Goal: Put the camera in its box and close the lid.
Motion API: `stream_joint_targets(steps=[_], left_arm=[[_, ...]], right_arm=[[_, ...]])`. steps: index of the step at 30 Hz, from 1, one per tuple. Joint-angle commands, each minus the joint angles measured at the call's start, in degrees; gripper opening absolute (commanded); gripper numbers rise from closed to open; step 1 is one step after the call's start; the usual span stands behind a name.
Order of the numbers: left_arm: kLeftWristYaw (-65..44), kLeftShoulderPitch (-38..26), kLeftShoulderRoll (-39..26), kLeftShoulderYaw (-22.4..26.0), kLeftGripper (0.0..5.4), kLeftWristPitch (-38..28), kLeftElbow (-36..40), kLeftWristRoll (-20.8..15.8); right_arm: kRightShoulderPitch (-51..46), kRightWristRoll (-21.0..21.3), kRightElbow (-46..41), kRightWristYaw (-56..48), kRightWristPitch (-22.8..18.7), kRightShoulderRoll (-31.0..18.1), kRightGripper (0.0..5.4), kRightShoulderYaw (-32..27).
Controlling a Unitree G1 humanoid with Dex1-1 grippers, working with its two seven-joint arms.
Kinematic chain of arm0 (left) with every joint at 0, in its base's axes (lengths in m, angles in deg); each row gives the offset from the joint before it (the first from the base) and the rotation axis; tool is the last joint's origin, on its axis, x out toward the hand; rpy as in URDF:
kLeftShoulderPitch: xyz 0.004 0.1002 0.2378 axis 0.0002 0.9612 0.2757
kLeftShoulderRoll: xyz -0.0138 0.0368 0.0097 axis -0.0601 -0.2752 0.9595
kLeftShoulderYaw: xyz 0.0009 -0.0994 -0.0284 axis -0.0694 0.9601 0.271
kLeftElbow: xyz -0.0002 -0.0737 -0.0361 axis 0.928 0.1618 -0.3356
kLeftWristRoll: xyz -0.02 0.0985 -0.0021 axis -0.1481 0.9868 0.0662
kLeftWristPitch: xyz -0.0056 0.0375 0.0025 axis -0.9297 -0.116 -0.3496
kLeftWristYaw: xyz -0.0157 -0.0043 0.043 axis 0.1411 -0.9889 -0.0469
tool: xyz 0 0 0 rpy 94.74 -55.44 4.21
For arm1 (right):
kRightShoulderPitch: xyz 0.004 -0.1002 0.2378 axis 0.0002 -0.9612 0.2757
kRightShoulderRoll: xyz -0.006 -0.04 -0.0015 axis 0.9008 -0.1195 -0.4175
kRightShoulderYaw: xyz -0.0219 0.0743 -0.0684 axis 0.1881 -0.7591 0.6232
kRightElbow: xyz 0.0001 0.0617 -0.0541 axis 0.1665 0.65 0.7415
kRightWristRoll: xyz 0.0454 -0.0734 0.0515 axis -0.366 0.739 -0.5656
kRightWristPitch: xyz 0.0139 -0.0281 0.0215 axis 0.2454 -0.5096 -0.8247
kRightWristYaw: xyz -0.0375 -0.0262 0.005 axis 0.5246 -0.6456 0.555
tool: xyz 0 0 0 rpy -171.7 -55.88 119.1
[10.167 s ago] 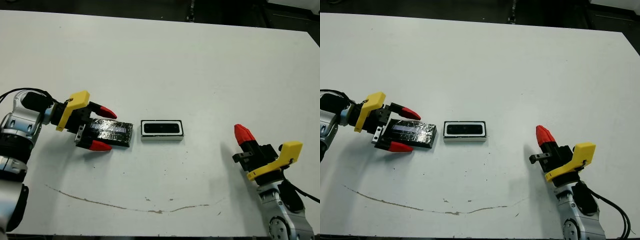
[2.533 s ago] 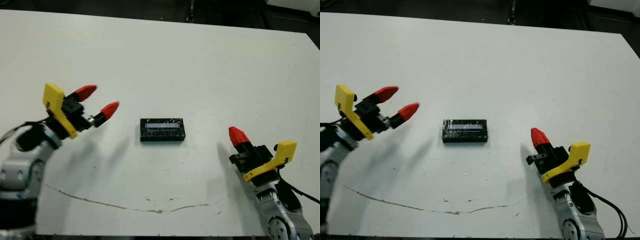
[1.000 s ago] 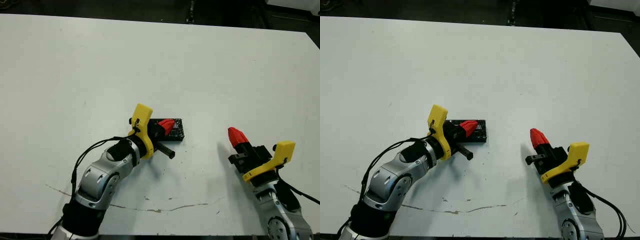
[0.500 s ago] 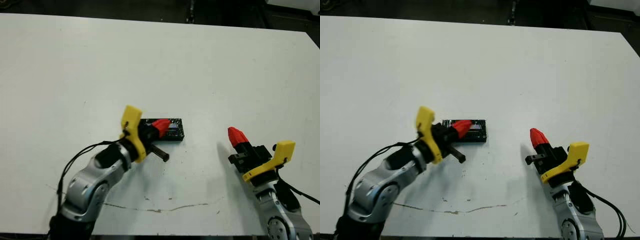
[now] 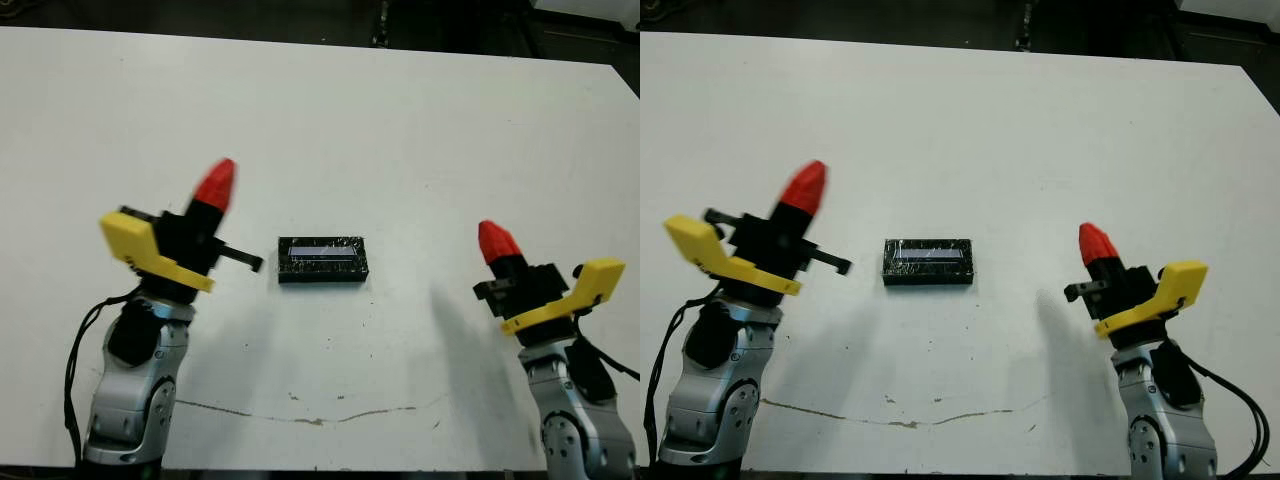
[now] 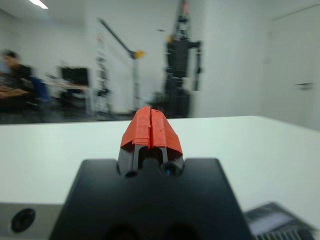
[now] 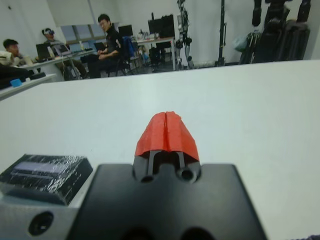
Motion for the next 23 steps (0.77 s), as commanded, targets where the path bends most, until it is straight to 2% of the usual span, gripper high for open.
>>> stream_joint_targets(steps=[1,9,12,23], left_arm=[[2.7,0.6,-0.3,1.8,0.02,-5.8,-5.7,3.4],[6.7,0.8,1.1,2.8,0.02,-10.5,-13.3,4.4],[7.2,0.9,1.3,2.9,0.02,-10.6,-14.0,3.9],[6.5,1.3,1.1,1.7,0.02,-10.6,-14.5,3.5]], right_arm=[[0.9,0.8,-0.1,1.8,0.6,0.0,0.0,-0.8],[1.8,4.1,0.9,5.0,1.8,1.6,0.0,0.6],[1.5,5.5,0.9,6.1,2.3,2.2,0.0,1.0],[0.5,5.4,0.9,6.3,3.1,3.6,0.0,1.6]])
